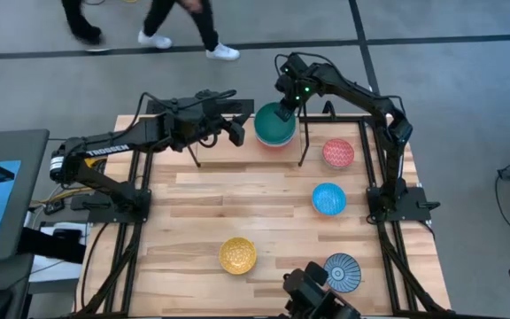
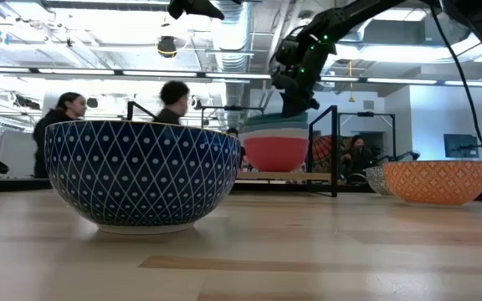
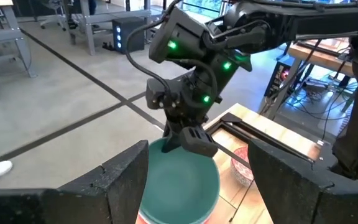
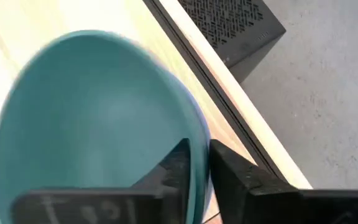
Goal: Place and stack bowls onto a shelf
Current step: Stack the green bowl on top of the blue bowl on the shelf
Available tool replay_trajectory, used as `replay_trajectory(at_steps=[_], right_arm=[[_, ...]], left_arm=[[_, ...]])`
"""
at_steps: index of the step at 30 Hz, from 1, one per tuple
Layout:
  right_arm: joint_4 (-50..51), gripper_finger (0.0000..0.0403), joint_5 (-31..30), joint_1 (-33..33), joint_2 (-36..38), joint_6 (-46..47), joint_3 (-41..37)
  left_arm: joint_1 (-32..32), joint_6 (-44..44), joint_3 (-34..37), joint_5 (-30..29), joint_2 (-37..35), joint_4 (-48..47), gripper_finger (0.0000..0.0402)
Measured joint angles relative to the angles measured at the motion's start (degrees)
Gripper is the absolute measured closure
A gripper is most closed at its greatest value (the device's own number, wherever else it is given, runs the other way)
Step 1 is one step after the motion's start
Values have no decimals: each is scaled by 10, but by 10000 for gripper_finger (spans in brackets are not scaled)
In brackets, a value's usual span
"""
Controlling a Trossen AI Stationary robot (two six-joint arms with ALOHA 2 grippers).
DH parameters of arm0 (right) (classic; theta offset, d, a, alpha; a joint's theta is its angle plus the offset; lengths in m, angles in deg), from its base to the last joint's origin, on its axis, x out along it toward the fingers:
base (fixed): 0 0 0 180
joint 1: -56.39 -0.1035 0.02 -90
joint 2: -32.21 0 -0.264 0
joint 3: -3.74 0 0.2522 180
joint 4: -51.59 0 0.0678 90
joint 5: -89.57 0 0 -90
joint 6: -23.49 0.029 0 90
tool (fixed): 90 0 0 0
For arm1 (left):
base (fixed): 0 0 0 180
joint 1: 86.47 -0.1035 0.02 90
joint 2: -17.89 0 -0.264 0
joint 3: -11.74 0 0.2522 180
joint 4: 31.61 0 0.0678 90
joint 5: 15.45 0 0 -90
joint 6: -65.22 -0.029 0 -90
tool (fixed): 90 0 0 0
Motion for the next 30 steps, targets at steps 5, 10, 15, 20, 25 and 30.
replay_trajectory(at_steps=[5,10,15,20,25,30], right_arm=[[-3,245,0,2,10,11,0],[0,205,-1,1,55,10,0],[28,216,9,2,82,8,-22],[18,253,10,12,83,8,-76],[0,286,11,12,82,8,-111],[-1,299,12,11,82,8,-113]], left_arm=[[8,0,0,-3,0,-5,143],[16,1,0,-15,0,-17,143],[25,5,0,-33,0,-33,143],[30,5,0,-48,0,-40,143],[30,5,0,-48,0,-45,143],[30,4,0,-48,0,-43,143]])
